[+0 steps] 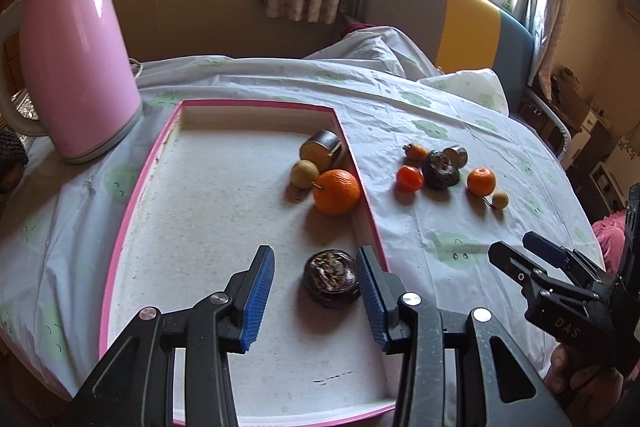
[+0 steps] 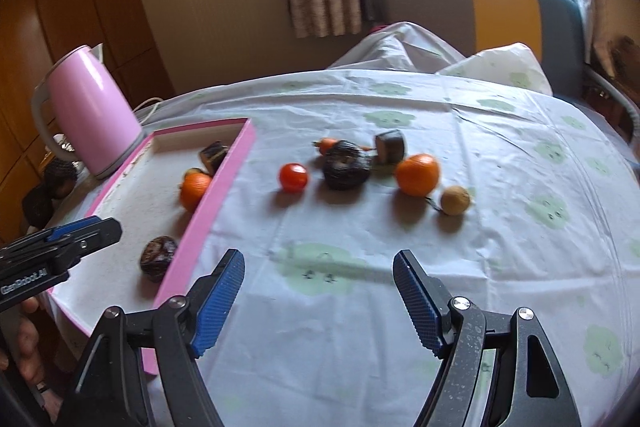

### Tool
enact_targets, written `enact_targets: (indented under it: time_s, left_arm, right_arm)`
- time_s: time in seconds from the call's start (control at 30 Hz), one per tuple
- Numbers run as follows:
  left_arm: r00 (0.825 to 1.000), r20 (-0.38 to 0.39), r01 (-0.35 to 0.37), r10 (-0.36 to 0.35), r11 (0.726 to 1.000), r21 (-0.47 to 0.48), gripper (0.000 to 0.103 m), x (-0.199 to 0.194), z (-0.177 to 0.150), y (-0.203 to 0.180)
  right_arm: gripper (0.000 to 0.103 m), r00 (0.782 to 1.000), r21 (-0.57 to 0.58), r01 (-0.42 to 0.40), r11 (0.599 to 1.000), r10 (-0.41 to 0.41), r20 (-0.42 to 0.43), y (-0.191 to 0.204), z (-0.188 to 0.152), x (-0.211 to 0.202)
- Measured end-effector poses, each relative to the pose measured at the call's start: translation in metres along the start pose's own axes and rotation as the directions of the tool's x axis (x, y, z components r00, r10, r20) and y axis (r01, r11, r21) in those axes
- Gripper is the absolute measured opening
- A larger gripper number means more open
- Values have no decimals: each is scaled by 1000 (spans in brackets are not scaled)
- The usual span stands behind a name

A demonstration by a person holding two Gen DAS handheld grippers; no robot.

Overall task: Organize fruits
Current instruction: 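Grasp the red tomato with the left tool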

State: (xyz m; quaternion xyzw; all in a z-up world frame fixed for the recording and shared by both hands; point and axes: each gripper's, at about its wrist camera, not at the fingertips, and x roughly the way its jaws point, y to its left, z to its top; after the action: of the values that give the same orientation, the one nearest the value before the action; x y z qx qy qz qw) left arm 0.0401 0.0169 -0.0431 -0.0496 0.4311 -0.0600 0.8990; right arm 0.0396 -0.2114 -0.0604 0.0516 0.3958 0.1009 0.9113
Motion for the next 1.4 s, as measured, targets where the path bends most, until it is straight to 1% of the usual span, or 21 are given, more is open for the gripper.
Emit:
enact_targets:
  time_s: [0.13,0.23,0.33,0.4,0.6,0.83,0.87,0.93,1.1,1.17,1.3,1.37,1.4]
  left_arm:
    - [1000,-13,22,-21,1000,22,43,3,5,-12]
    - [998,-28,54,-53,998,22,43,8,12,-21]
    - [997,-39,67,-65,996,60,43,15,20,-36]
    - [994,-60,95,-90,993,76,43,23,25,-45]
    - [985,-105,149,-137,982,115,43,48,45,-69]
    - [986,-137,118,-97,980,159,43,84,66,-88]
    - [985,-147,109,-85,981,161,43,89,67,-90]
    - [983,-162,110,-85,982,156,43,100,70,-93]
    - [981,-183,89,-61,985,148,43,119,73,-96]
    - [980,-190,94,-66,985,143,43,125,74,-97]
    - [977,-211,68,-40,989,128,43,140,73,-96]
    - [979,-202,53,-25,989,137,42,143,72,-97]
    - [979,-203,57,-29,989,136,41,145,72,-97]
  right_arm:
    - [77,999,31,35,999,-35,-5,-18,-3,0]
    - [77,998,59,55,997,-55,-9,-30,-5,0]
    - [77,997,78,74,994,-73,-14,-40,-5,1]
    - [77,996,81,86,993,-85,-15,-44,-6,1]
    - [77,996,98,86,991,-86,-13,-54,-6,2]
    - [77,996,108,89,990,-89,-6,-62,-5,1]
    - [77,996,112,90,990,-90,-7,-64,-5,1]
    - [77,996,122,87,989,-86,-11,-67,-5,3]
    - [77,996,133,86,987,-85,-13,-72,-5,5]
    - [77,996,134,85,987,-84,-14,-74,-5,6]
    - [77,996,140,86,986,-84,-16,-77,-5,8]
    - [77,996,137,87,987,-86,-15,-78,-5,9]
    - [77,996,135,89,987,-88,-15,-79,-4,10]
